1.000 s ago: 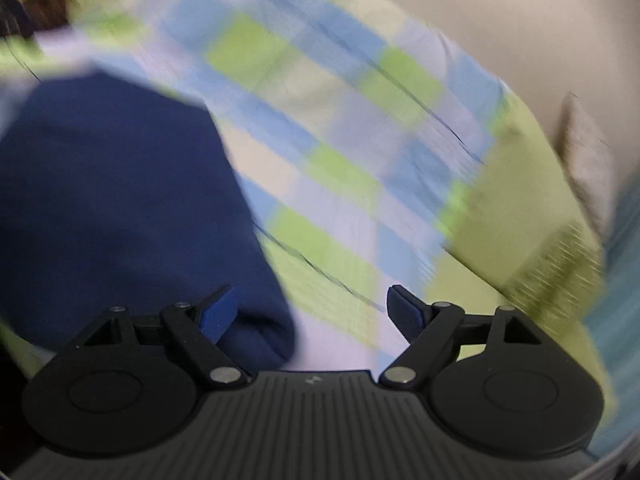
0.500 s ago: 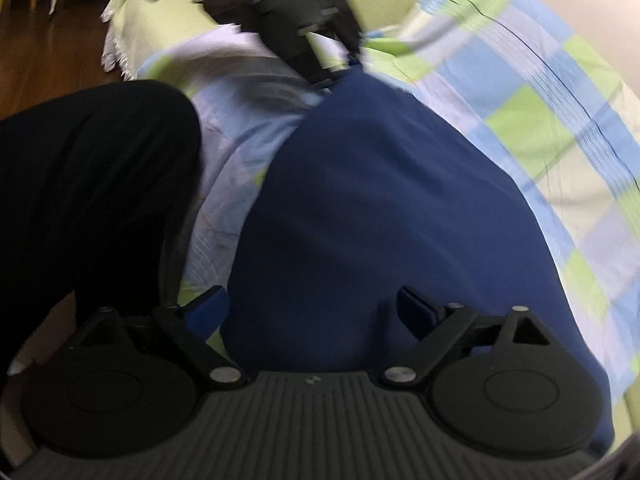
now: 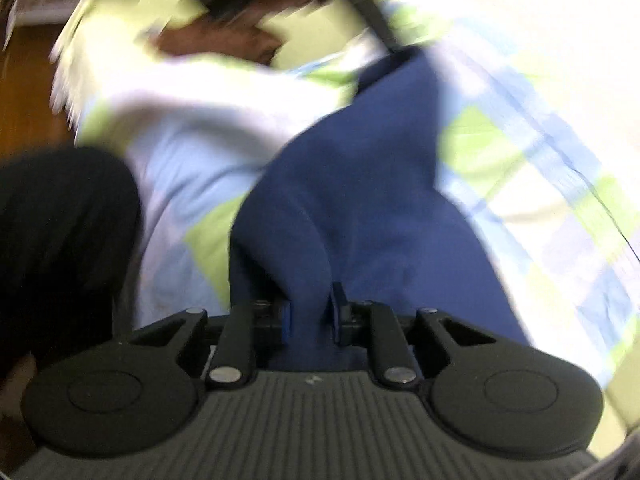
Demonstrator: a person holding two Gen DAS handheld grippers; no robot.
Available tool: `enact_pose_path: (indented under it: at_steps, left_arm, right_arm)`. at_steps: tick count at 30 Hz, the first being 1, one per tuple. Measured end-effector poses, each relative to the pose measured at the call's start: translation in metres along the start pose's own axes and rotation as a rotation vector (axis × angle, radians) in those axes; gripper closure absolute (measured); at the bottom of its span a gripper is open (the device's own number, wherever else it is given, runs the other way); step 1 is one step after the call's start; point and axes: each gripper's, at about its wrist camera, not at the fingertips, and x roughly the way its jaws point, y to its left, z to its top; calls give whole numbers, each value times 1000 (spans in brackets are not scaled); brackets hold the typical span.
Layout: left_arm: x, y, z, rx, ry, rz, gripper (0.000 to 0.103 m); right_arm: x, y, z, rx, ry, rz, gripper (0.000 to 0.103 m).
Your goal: Fold clothes
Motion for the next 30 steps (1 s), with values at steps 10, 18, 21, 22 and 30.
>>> enact_pose_path:
  at_steps: [10, 18, 21, 22, 30]
  left_arm:
    - [-33, -3, 63, -37, -91, 24, 90]
    - [78, 7, 69, -41, 11, 23, 90]
    - [143, 14, 54, -76, 82, 0, 90]
    - [161, 14, 48, -78, 104, -1, 90]
    - [176, 29, 26, -152, 97, 29, 72]
  right_arm:
    - [-110, -143, 44, 306, -197, -48, 91]
    - [-35, -256, 10, 567, -110, -126, 102]
    - [0, -297, -14, 637, -45, -164, 102]
    - [11, -306, -21, 650, -24, -172, 102]
    - [21, -254, -43, 522, -33, -16, 55]
